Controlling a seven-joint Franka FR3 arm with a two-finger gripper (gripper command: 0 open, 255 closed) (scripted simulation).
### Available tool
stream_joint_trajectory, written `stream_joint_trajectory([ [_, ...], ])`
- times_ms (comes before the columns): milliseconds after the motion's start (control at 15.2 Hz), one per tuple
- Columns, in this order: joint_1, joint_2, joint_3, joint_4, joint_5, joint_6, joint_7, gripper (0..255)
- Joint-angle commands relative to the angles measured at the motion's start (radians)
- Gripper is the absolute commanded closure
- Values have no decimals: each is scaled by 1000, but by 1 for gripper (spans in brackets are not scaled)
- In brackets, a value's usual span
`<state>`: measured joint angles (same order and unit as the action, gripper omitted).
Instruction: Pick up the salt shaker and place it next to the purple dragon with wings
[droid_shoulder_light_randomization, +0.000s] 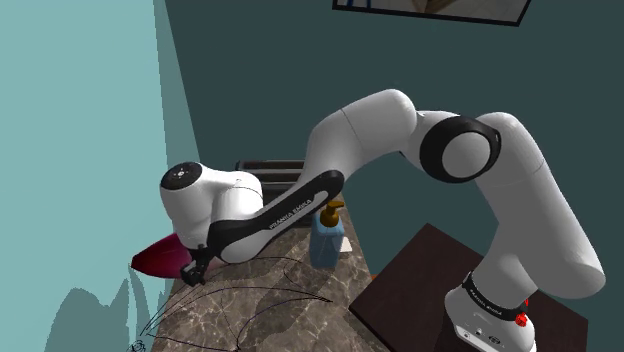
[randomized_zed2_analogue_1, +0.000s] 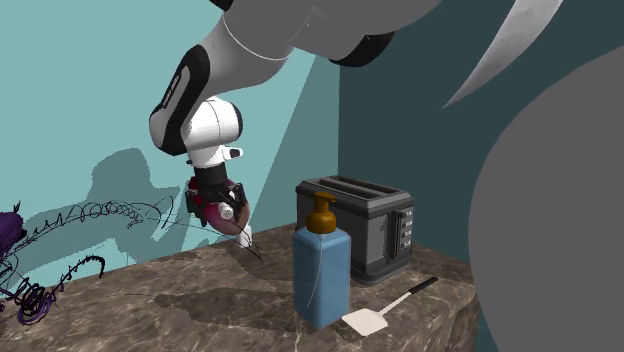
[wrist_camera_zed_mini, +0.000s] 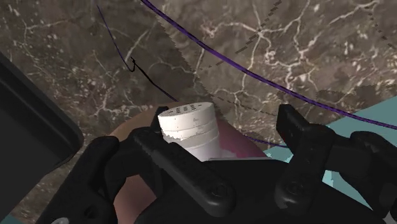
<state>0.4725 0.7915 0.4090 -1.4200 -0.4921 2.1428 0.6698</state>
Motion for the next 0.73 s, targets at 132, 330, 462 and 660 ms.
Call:
stream_joint_trajectory([
  [132, 2, 38, 13, -9, -20, 115, 13, 255],
  [330, -3, 67, 17, -6, -44, 134, 26, 255],
  [462, -7, 87, 23, -3, -62, 145, 36, 255],
  [660, -11, 102, 28, 1, -76, 152, 44, 255],
])
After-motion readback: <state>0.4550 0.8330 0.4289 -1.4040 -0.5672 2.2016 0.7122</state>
